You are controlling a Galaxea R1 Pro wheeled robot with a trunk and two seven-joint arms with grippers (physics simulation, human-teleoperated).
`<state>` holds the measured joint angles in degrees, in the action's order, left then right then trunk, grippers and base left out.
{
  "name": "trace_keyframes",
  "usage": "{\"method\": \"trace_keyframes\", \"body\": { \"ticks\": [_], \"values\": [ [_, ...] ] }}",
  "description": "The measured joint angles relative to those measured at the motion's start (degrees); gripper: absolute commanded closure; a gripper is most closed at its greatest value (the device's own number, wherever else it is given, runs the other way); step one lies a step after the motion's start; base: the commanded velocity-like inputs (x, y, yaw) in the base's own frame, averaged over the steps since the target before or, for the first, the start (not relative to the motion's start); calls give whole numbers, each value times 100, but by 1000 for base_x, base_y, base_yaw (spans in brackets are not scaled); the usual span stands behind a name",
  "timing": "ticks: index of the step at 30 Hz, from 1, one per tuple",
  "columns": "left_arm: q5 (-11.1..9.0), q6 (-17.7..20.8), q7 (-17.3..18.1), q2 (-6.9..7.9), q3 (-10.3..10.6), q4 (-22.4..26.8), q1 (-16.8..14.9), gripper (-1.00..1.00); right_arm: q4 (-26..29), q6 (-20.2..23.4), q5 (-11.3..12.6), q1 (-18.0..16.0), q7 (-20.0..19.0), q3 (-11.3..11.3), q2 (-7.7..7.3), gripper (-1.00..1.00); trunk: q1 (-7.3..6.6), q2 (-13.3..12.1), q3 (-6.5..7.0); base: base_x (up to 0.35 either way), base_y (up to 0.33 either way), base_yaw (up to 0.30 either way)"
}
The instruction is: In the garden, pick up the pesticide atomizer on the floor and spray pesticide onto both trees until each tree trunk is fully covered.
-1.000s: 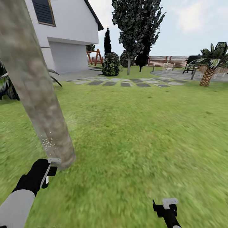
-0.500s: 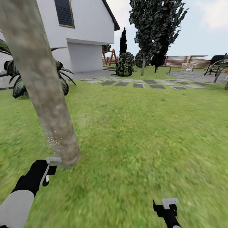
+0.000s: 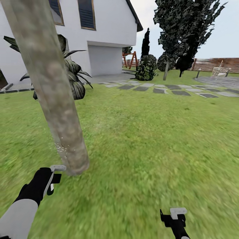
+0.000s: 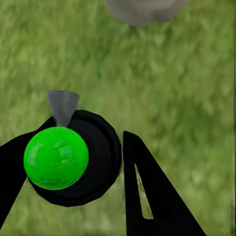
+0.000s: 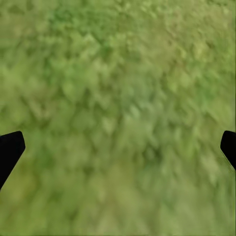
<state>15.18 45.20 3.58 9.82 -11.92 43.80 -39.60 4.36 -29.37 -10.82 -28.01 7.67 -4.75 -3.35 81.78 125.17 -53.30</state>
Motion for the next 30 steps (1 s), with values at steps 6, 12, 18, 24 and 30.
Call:
{"method": "trace_keyframes", "body": {
  "ticks": [6,12,18,24,30],
  "values": [
    [3,-1,0,-4,9,-1,-1,100,1,0,0,1,0,0,0,-100,0,0,0,182,-238,10],
    [9,-1,0,-38,9,5,-1,100,1,0,0,1,0,-2,0,-100,2,0,0,87,-255,0],
    [11,0,0,-38,9,7,0,100,-1,0,0,0,0,-2,0,-100,2,0,0,2,-272,107],
    [22,1,0,-30,2,8,1,100,-2,0,0,-1,0,3,0,-100,2,0,0,0,-272,270],
    [32,1,0,-16,-4,16,1,100,-1,0,0,-1,0,2,0,-100,1,0,0,43,-272,276]
  ]
}}
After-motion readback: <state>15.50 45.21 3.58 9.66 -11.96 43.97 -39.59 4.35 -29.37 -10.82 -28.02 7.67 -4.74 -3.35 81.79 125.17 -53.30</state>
